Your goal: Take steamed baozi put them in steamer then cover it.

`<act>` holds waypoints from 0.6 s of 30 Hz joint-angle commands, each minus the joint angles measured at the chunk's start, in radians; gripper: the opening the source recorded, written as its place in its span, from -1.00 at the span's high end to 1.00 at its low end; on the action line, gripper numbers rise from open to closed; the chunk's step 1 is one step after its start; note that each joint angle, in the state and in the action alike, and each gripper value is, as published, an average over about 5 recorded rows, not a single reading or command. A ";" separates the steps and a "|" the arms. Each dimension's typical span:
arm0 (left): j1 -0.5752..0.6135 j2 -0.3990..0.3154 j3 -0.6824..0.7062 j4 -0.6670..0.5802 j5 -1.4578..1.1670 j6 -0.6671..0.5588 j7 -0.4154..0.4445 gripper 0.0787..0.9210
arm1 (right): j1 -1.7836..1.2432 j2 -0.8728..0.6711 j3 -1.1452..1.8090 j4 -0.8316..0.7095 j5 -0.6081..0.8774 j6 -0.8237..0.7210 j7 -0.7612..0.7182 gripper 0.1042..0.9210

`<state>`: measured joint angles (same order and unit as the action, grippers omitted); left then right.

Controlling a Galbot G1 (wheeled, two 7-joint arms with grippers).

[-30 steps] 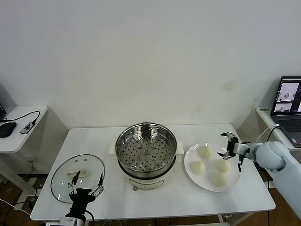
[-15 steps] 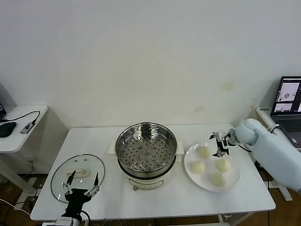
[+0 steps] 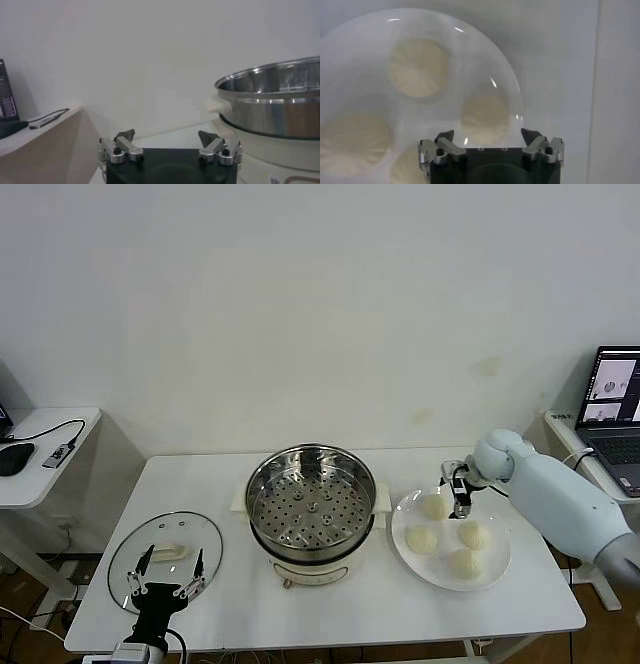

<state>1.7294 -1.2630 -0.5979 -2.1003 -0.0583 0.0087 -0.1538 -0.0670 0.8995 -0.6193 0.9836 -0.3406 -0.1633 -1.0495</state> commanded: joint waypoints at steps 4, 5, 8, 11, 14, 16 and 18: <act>-0.003 0.006 -0.001 -0.001 -0.008 0.003 0.000 -0.77 | -0.002 0.053 -0.002 -0.067 -0.015 -0.010 -0.007 -0.61; -0.003 0.006 -0.001 -0.002 -0.007 0.003 0.000 -0.77 | -0.004 0.057 -0.001 -0.071 -0.017 -0.010 -0.006 -0.59; 0.000 0.004 -0.001 -0.003 -0.006 0.002 0.000 -0.77 | -0.008 0.068 0.004 -0.080 -0.018 -0.010 -0.003 -0.53; 0.002 0.002 -0.002 -0.005 -0.005 0.001 0.000 -0.77 | -0.014 0.074 0.012 -0.082 -0.019 -0.011 0.001 -0.48; 0.003 0.002 -0.002 -0.008 -0.004 0.001 0.000 -0.77 | -0.015 0.076 0.016 -0.083 -0.022 -0.011 0.006 -0.39; 0.003 0.000 -0.001 -0.010 -0.004 0.001 -0.001 -0.77 | -0.014 0.075 0.017 -0.083 -0.024 -0.011 0.008 -0.31; 0.003 -0.001 -0.001 -0.010 -0.004 0.001 -0.001 -0.77 | -0.014 0.071 0.017 -0.080 -0.025 -0.011 0.008 -0.25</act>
<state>1.7321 -1.2633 -0.5993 -2.1094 -0.0617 0.0101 -0.1539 -0.0810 0.9578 -0.6057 0.9168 -0.3617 -0.1732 -1.0423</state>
